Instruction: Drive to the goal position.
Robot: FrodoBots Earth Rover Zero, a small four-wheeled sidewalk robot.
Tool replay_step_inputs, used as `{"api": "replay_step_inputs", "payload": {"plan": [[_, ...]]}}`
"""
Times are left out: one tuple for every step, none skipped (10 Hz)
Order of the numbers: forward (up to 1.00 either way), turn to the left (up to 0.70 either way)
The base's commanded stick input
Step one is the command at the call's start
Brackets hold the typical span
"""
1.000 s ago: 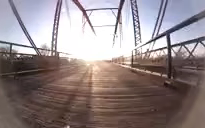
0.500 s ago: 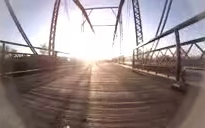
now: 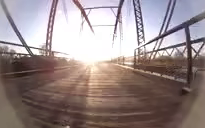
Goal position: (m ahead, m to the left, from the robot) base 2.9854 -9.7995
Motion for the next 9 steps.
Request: {"api": "replay_step_inputs", "payload": {"plan": [[0.70, 0.00], [0.70, 0.00], [0.70, 0.00], [0.70, 0.00], [0.70, 0.00], [0.70, 0.00], [0.70, 0.00], [0.70, 0.00], [0.70, 0.00]]}}
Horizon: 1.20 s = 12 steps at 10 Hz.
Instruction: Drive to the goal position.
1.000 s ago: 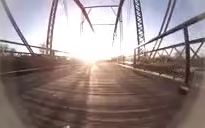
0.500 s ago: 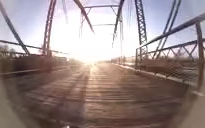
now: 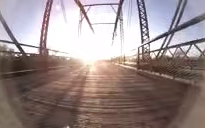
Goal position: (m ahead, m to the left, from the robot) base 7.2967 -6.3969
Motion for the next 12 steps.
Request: {"api": "replay_step_inputs", "payload": {"plan": [[0.70, 0.00], [0.70, 0.00], [0.70, 0.00], [0.70, 0.00], [0.70, 0.00], [0.70, 0.00], [0.70, 0.00], [0.70, 0.00], [0.70, 0.00], [0.70, 0.00], [0.70, 0.00], [0.70, 0.00]]}}
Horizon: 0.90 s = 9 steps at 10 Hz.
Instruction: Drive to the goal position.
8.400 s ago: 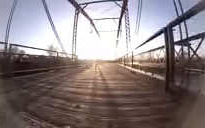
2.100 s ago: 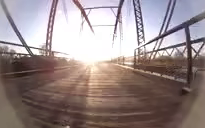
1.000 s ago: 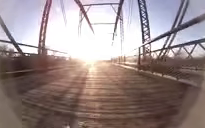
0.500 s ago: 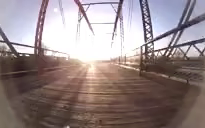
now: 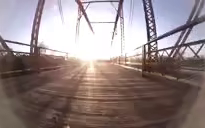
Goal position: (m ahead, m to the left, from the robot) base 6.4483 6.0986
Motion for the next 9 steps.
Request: {"api": "replay_step_inputs", "payload": {"plan": [[0.70, 0.00], [0.70, 0.00], [0.70, 0.00], [0.70, 0.00], [0.70, 0.00], [0.70, 0.00], [0.70, 0.00], [0.70, 0.00], [0.70, 0.00]]}}
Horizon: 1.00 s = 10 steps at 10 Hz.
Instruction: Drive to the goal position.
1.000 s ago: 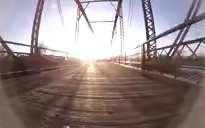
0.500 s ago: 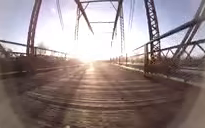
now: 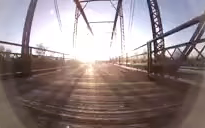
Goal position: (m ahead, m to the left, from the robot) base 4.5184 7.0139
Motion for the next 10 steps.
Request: {"api": "replay_step_inputs", "payload": {"plan": [[0.70, 0.00], [0.70, 0.00], [0.70, 0.00], [0.70, 0.00], [0.70, 0.00], [0.70, 0.00], [0.70, 0.00], [0.70, 0.00], [0.70, 0.00], [0.70, 0.00]]}}
